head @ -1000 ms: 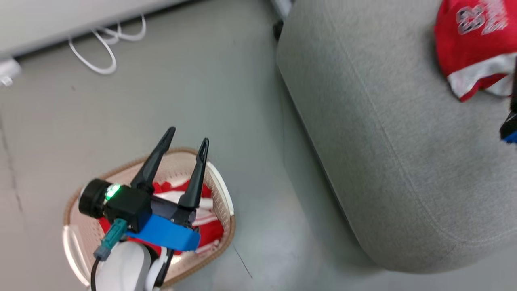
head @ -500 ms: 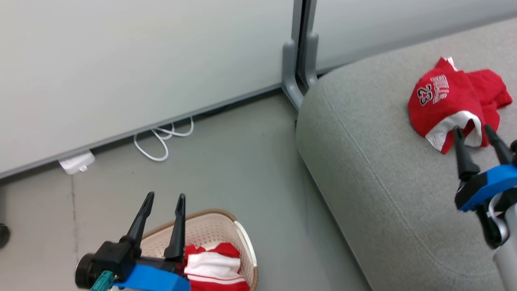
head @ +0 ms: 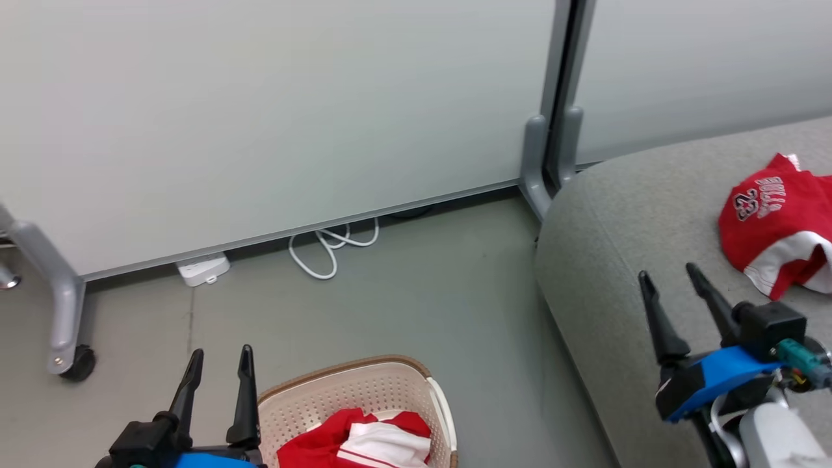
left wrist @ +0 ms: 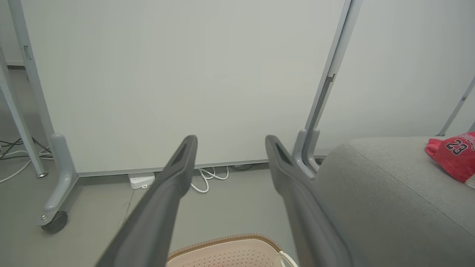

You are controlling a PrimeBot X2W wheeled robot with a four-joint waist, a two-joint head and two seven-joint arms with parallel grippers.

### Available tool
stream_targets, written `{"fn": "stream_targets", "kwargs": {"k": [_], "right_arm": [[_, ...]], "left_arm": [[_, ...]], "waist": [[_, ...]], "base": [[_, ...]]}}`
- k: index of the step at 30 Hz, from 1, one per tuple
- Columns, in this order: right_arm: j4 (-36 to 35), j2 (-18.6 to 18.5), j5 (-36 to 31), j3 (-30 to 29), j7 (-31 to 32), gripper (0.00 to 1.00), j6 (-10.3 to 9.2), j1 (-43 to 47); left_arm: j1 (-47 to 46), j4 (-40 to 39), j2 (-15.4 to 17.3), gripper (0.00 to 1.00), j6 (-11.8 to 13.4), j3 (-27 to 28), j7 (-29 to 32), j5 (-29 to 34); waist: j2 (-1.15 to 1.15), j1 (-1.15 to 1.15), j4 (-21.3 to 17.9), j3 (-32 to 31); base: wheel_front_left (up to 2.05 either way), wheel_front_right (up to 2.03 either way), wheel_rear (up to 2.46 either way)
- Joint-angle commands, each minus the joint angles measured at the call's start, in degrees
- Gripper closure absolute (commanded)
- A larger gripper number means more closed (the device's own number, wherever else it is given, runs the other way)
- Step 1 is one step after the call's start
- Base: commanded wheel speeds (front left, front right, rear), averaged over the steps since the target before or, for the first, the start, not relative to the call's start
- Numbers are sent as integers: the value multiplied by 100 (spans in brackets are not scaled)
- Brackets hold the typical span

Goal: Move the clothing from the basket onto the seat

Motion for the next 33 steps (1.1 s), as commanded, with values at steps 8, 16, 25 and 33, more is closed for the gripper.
{"fn": "stream_targets", "kwargs": {"k": [8,16,25,33], "right_arm": [[-735,451,-179,68,352,0,1,602],[-1097,648,-249,199,550,0,1,847],[-1206,707,-239,187,639,0,1,927],[-1243,754,-188,262,655,0,1,937]], "left_arm": [[46,199,-53,0,-40,345,-15,20],[-74,435,-63,0,-49,491,-15,47],[-48,490,-51,0,-53,477,-15,34],[34,522,-19,0,-54,420,-15,5]], "waist": [[0,2,406,-61],[0,2,584,-73],[0,2,619,-94],[0,2,574,-103]], "base": [[0,0,0],[0,0,0],[0,0,0],[0,0,0]]}}
